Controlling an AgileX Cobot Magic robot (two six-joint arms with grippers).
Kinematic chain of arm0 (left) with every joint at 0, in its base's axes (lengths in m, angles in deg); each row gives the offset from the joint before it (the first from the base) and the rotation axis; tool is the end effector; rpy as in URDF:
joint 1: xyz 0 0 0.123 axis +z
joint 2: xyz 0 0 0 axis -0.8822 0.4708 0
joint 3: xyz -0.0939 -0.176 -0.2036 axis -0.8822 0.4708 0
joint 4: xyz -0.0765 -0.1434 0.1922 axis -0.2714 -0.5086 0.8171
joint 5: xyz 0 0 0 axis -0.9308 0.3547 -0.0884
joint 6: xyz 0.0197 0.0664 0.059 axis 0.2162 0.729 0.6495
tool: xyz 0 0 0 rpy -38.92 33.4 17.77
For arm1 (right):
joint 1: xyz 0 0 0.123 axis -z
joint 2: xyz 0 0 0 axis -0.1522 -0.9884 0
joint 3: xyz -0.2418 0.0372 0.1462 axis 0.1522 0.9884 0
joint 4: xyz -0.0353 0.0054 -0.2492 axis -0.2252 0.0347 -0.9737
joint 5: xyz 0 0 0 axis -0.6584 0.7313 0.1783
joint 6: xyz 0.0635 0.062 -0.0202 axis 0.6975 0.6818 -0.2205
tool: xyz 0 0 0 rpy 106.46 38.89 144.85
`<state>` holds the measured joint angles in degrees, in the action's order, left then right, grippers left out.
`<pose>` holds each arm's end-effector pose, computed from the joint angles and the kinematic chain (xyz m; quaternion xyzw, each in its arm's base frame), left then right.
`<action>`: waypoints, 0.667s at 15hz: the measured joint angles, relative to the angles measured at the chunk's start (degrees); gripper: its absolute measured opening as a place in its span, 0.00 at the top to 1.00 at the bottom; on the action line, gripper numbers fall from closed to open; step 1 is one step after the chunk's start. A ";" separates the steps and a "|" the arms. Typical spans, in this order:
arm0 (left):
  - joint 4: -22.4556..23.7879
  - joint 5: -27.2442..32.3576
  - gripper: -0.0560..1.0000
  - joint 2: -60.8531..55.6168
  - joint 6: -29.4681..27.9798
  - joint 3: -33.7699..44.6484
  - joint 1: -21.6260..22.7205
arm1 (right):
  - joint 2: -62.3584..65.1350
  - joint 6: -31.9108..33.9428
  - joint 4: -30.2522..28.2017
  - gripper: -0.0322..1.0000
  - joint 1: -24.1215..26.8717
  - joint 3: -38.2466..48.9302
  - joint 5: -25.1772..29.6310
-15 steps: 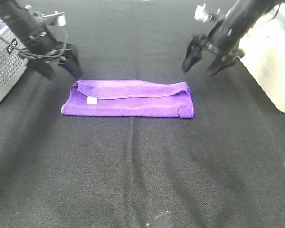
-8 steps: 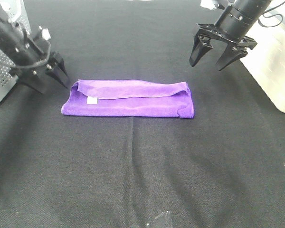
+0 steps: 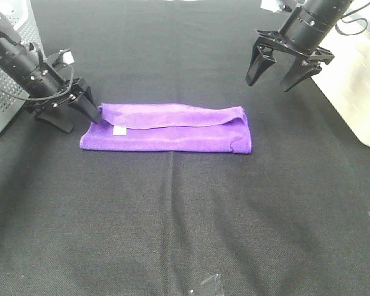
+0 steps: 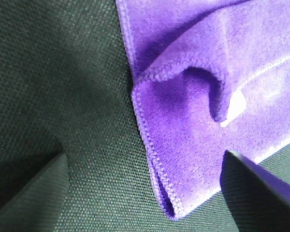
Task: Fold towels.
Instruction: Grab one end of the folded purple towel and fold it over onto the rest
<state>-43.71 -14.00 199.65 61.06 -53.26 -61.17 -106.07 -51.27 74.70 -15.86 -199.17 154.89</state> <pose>0.5019 -0.0425 0.1010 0.0905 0.9554 -0.2767 0.0493 0.4686 0.0922 0.2126 -0.1086 0.9709 0.1901 0.0966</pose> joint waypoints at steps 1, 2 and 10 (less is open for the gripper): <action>-1.03 0.11 0.19 0.46 0.00 -0.52 0.00 | 0.00 0.00 0.00 0.21 0.00 0.00 0.00; -2.58 0.17 0.19 1.20 0.00 -1.26 -0.11 | 0.00 0.00 0.00 0.21 0.00 0.00 0.00; -8.25 -0.06 0.28 6.47 -3.21 -7.79 -8.02 | 0.00 0.00 0.00 0.21 0.00 0.00 0.17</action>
<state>-51.96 -14.06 206.13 57.85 -61.05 -69.19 -106.07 -51.27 74.70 -15.86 -199.17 155.07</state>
